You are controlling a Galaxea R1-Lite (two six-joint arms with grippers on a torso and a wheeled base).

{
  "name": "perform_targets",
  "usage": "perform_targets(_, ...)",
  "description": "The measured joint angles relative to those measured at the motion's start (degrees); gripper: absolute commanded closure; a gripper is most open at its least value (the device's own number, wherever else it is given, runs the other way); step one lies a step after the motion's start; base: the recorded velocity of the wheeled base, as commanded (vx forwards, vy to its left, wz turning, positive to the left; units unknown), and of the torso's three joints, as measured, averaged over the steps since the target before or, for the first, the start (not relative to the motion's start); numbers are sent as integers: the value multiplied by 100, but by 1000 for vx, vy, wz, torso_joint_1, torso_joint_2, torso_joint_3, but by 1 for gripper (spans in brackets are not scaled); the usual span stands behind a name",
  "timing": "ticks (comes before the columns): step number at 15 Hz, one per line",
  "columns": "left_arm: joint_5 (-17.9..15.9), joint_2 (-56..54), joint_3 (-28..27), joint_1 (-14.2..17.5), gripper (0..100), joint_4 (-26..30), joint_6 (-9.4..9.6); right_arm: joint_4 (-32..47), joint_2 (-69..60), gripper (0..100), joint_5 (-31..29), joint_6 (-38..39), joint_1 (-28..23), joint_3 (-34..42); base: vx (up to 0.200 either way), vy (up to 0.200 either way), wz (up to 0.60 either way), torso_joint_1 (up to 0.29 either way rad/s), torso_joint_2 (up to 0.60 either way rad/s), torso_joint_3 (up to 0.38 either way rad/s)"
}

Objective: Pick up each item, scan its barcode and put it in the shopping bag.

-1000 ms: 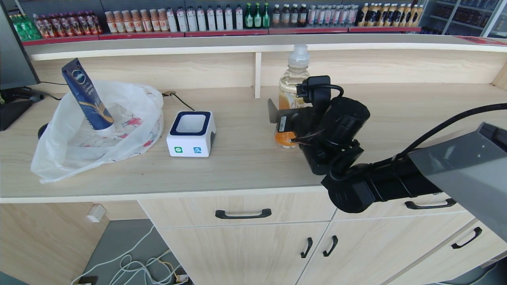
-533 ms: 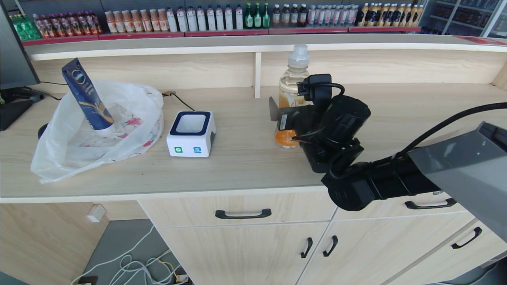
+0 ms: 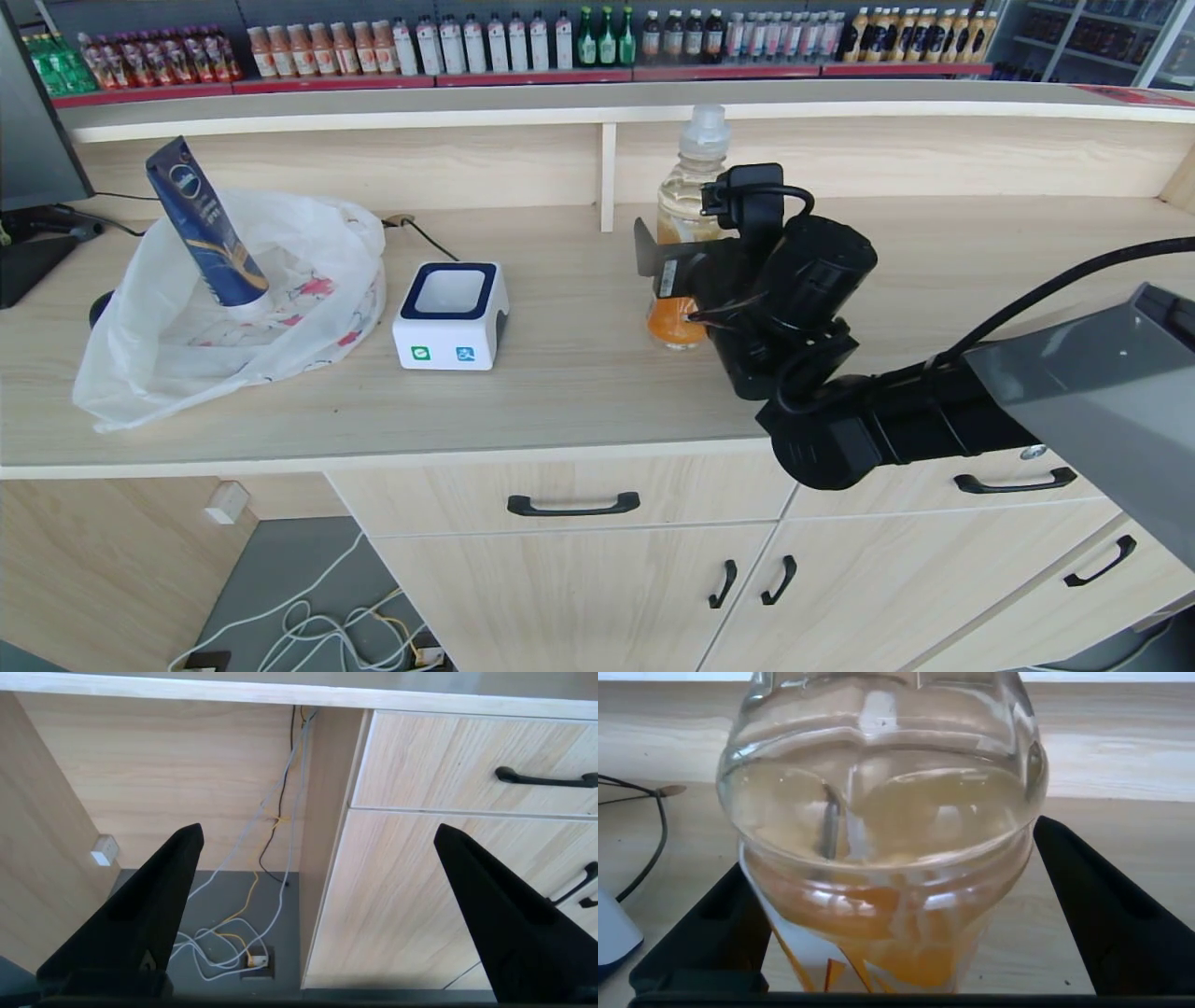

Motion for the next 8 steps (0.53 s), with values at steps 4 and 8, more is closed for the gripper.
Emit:
perform_targets(4,0,0,0,-2,0,0,2,16,-6,100,2,-41,-13,-17,0,0,0,0,0,0)
perform_targets(8,0,0,0,-2,0,0,2,24,-24,100,22,-63,0,-183,0,0,0,0,0,0)
